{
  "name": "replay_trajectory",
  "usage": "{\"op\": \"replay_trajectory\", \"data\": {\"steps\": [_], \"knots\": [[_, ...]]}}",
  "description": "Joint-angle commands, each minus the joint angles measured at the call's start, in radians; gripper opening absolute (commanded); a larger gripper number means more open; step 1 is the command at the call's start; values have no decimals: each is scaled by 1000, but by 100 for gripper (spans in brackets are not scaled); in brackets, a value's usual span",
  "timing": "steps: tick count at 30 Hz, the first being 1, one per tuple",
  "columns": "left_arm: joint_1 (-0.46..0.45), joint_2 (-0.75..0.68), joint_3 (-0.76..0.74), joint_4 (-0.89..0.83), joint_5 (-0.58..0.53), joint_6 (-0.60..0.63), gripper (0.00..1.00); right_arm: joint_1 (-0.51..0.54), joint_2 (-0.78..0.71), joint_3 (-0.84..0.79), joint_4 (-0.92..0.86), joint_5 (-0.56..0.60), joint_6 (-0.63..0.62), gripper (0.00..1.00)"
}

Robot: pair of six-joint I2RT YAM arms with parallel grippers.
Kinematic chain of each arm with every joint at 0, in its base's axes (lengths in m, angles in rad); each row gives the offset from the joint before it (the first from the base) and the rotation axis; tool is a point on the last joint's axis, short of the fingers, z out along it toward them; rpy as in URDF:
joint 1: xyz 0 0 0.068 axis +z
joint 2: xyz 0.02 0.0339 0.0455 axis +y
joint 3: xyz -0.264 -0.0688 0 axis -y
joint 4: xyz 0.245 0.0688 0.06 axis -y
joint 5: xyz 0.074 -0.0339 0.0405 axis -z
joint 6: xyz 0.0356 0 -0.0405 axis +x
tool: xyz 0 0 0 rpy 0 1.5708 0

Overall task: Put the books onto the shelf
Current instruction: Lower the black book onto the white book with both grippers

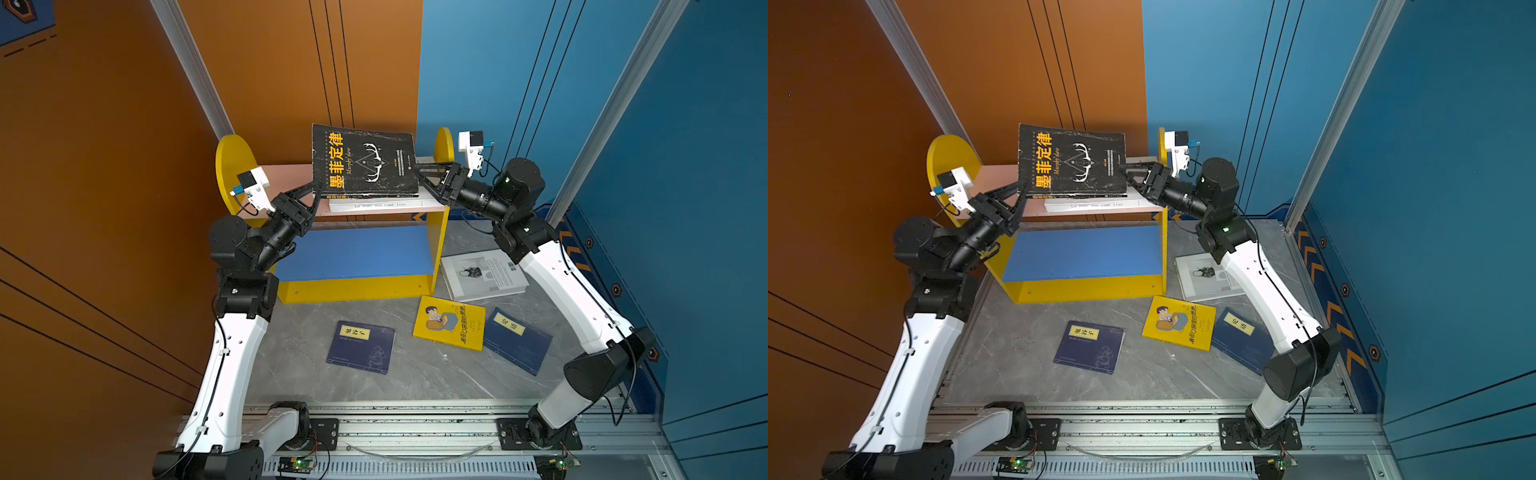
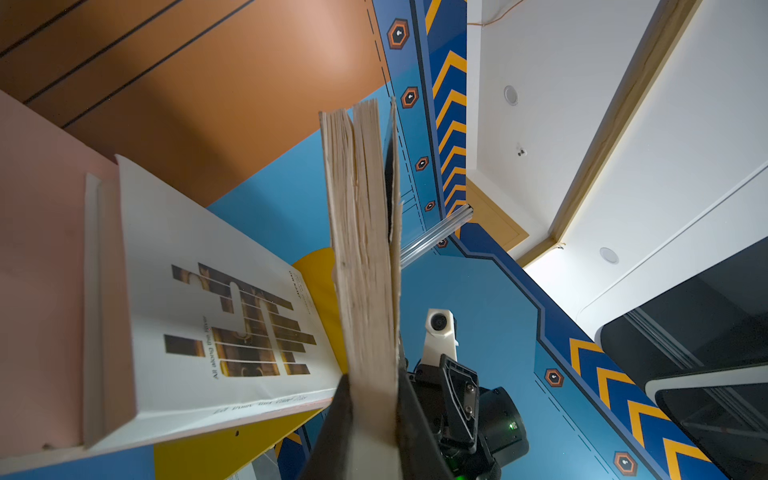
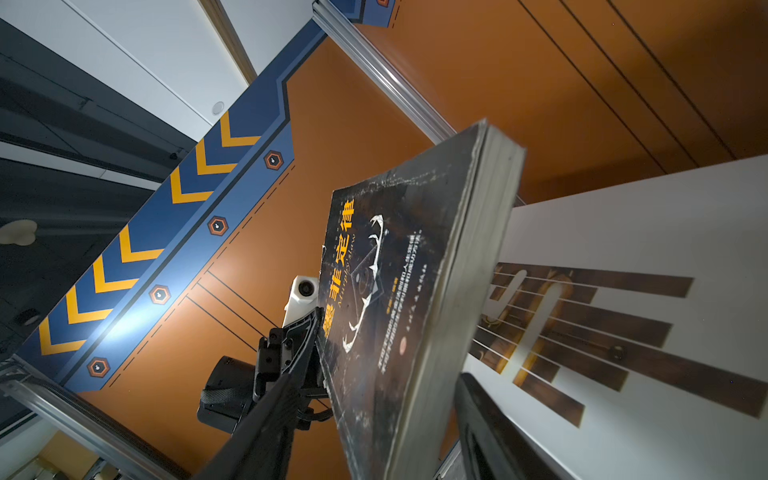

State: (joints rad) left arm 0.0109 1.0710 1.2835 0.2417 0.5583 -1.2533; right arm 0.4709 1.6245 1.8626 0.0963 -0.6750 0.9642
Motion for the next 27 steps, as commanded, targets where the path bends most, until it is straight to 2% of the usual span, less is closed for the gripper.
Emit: {"op": "replay_trajectory", "data": {"steps": [1,8,15,16,18,24,27], "knots": [[32,-57,-18,110,23,-48,0,-6,-44,-19,4,60,-61,67],[73,-88,-57,132,41,-103,0,-8,-70,-44,-4,123,-92,74],[101,-117,-83,111,49,-132,0,-2,-128,-93,-94,239,-204,85],[100,-117,-83,106,45,-133,0,-2,-134,-93,-109,253,-220,87],[101,-112,-77,106,37,-142,0,4,-148,-92,-147,289,-267,99],[74,-54,19,12,3,-124,0,21,-163,29,-341,429,-494,100],[30,-15,76,-44,-26,-95,0,33,-177,28,-353,528,-544,100]]}}
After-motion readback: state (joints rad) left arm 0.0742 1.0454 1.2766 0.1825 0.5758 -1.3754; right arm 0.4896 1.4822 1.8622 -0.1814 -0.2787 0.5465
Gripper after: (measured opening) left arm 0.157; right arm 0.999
